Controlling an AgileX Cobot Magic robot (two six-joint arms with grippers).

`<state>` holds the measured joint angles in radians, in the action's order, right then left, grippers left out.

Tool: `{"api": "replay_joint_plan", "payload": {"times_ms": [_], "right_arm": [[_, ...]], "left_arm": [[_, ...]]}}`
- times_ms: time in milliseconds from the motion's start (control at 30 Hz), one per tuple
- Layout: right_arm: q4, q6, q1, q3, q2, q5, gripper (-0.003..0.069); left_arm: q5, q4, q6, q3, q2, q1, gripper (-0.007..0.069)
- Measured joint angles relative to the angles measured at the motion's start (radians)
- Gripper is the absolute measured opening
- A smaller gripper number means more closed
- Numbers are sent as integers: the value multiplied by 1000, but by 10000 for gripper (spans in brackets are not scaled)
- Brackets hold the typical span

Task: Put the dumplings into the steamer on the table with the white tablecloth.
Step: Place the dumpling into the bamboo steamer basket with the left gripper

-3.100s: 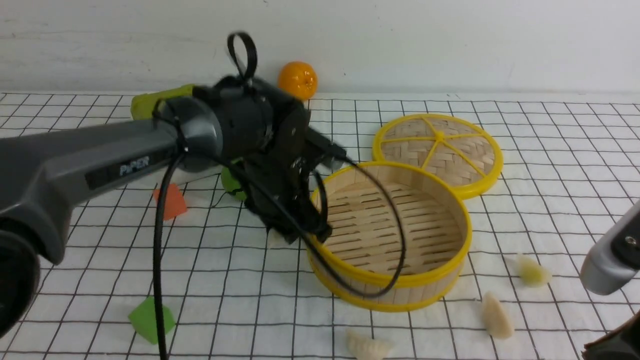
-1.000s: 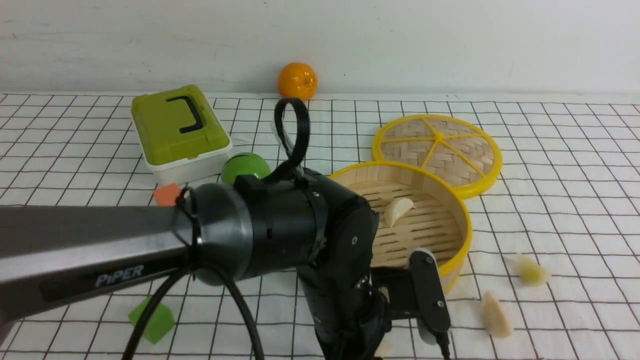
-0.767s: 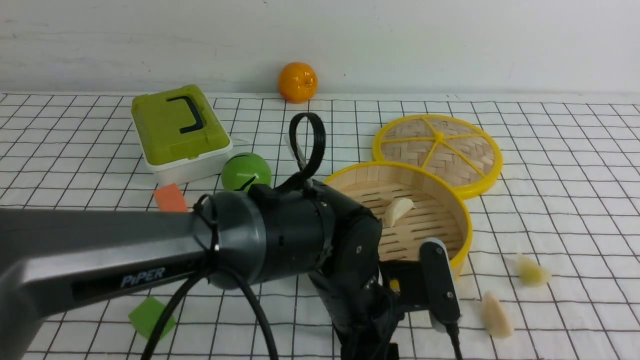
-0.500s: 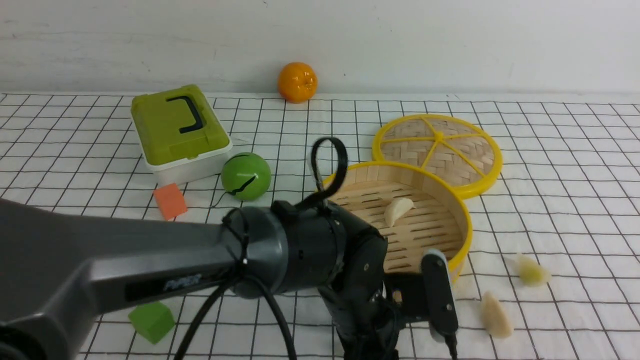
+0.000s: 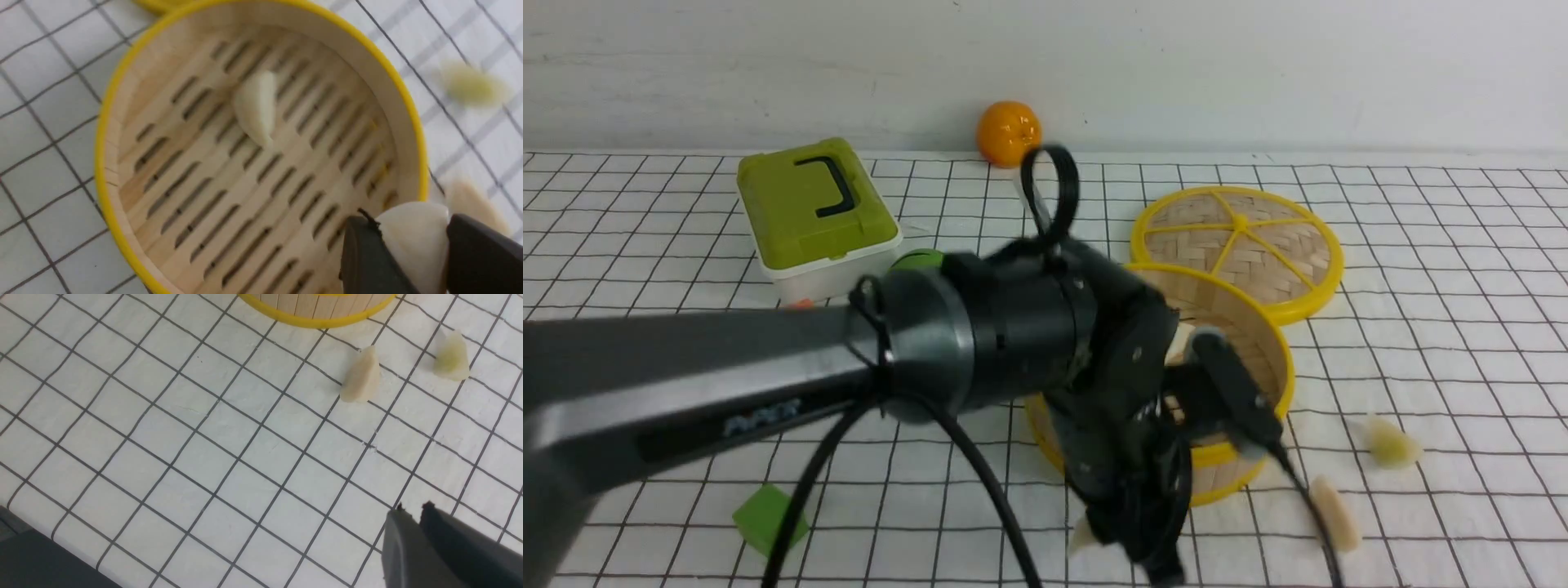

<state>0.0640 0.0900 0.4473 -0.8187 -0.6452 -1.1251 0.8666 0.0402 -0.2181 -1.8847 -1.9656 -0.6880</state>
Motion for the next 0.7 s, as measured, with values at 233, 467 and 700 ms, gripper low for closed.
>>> {"api": "replay_joint_plan", "payload": {"times_ms": [233,467,700], "right_arm": [[0,0,0,0,0,1,77],[3,-47,0,0,-39,1,81],[3,-75,0,0,-188,28,83]], "left_arm": [[-81,29,-105,-99,-259,87,235],[-127,-110,-183,-102,-334,84,258],[90,-137,-119,-183,-266,84,467]]}}
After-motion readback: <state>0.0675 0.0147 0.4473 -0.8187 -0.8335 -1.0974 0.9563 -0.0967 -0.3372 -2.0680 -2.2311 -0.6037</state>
